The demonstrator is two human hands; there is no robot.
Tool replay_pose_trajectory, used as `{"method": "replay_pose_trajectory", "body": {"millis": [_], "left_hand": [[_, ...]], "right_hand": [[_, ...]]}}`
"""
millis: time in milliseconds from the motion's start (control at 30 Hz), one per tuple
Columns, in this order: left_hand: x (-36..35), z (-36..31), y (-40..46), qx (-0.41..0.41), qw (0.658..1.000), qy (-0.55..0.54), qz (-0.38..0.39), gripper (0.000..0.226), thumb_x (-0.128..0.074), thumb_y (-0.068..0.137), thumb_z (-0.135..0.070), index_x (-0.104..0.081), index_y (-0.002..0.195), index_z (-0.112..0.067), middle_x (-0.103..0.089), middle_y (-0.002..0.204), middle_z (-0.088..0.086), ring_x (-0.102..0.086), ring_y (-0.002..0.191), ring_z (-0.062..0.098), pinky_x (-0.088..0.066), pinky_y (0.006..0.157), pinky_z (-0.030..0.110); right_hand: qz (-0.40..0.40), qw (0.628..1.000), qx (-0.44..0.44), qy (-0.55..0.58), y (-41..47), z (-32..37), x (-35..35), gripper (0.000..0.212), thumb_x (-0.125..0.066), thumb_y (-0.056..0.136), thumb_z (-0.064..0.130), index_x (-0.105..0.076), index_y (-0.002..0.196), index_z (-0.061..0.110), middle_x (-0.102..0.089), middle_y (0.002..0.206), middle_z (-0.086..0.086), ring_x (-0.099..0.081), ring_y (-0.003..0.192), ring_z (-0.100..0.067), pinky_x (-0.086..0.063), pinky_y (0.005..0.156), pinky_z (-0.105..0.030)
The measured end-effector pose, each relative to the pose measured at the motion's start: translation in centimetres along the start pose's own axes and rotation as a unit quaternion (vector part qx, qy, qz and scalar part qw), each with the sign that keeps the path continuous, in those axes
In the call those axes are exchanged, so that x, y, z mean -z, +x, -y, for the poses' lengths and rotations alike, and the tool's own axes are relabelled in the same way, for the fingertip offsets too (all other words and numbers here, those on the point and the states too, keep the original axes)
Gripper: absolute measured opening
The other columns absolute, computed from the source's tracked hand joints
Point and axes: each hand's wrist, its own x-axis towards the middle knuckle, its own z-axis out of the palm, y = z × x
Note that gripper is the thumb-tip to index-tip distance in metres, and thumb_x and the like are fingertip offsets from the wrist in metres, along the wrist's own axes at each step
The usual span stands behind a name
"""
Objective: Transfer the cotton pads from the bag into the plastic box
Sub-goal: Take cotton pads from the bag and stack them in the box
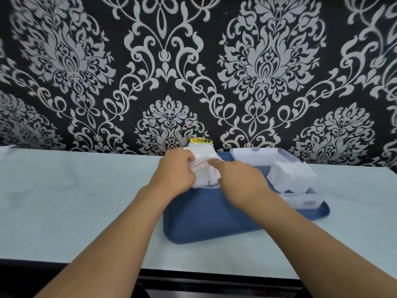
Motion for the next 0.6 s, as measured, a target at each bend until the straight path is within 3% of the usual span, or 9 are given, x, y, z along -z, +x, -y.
{"method": "replay_pose_trajectory", "body": {"millis": [100, 167, 267, 433, 533, 600], "left_hand": [[0.9, 0.0, 0.0, 0.003, 0.999, -0.028, -0.016, 0.038, -0.051, 0.07, 0.005, -0.077, 0.087, -0.015, -0.07, 0.084, 0.006, -0.065, 0.081, 0.029, -0.058, 0.072, 0.041], [1.3, -0.1, -0.2, 0.002, 0.999, -0.036, -0.026, 0.038, -0.051, 0.071, 0.006, -0.078, 0.087, -0.016, -0.072, 0.084, 0.006, -0.065, 0.079, 0.028, -0.058, 0.071, 0.041], [1.8, -0.2, -0.4, -0.003, 0.999, -0.028, -0.029, 0.04, -0.052, 0.074, 0.007, -0.079, 0.092, -0.017, -0.071, 0.083, 0.004, -0.064, 0.076, 0.026, -0.057, 0.068, 0.039], [1.8, 0.2, -0.8, -0.012, 0.999, -0.039, -0.021, 0.04, -0.054, 0.078, 0.005, -0.079, 0.092, -0.023, -0.072, 0.083, -0.001, -0.067, 0.076, 0.022, -0.058, 0.068, 0.037], [1.5, 0.5, -0.8, -0.007, 0.999, -0.043, 0.0, 0.024, -0.064, 0.085, -0.011, -0.077, 0.094, -0.029, -0.073, 0.09, -0.006, -0.068, 0.077, 0.015, -0.059, 0.076, 0.036], [1.3, 0.4, -1.0, -0.009, 0.999, -0.035, 0.007, 0.024, -0.074, 0.083, -0.029, -0.074, 0.107, -0.03, -0.071, 0.108, -0.008, -0.066, 0.093, 0.013, -0.056, 0.086, 0.035]], "right_hand": [[-0.048, 0.999, 0.006, -0.024, 0.6, 0.6, 0.4, 0.051, -0.058, 0.09, 0.008, -0.044, 0.135, 0.029, -0.065, 0.1, -0.005, -0.061, 0.081, -0.031, -0.034, 0.056, -0.032], [-0.056, 0.997, 0.01, -0.049, 1.0, 1.1, 0.5, 0.048, -0.061, 0.089, 0.008, -0.048, 0.13, 0.028, -0.066, 0.099, -0.003, -0.057, 0.078, -0.029, -0.03, 0.052, -0.031], [-0.07, 0.994, 0.014, -0.078, 1.5, 1.2, 0.9, 0.049, -0.059, 0.088, 0.005, -0.052, 0.131, 0.029, -0.067, 0.104, -0.003, -0.061, 0.086, -0.027, -0.033, 0.06, -0.032], [-0.056, 0.996, 0.027, -0.067, 1.7, 1.3, 0.2, 0.059, -0.057, 0.084, 0.0, -0.046, 0.136, 0.027, -0.067, 0.107, -0.004, -0.064, 0.094, -0.03, -0.035, 0.061, -0.034], [-0.052, 0.997, 0.019, -0.059, 1.8, 1.0, 0.1, 0.048, -0.057, 0.084, -0.001, -0.055, 0.124, 0.024, -0.065, 0.104, -0.004, -0.061, 0.089, -0.029, -0.036, 0.063, -0.033], [-0.049, 0.997, 0.016, -0.06, 2.0, 0.8, 0.0, 0.041, -0.059, 0.082, -0.001, -0.059, 0.116, 0.022, -0.062, 0.095, -0.004, -0.058, 0.084, -0.029, -0.036, 0.064, -0.033]]}}
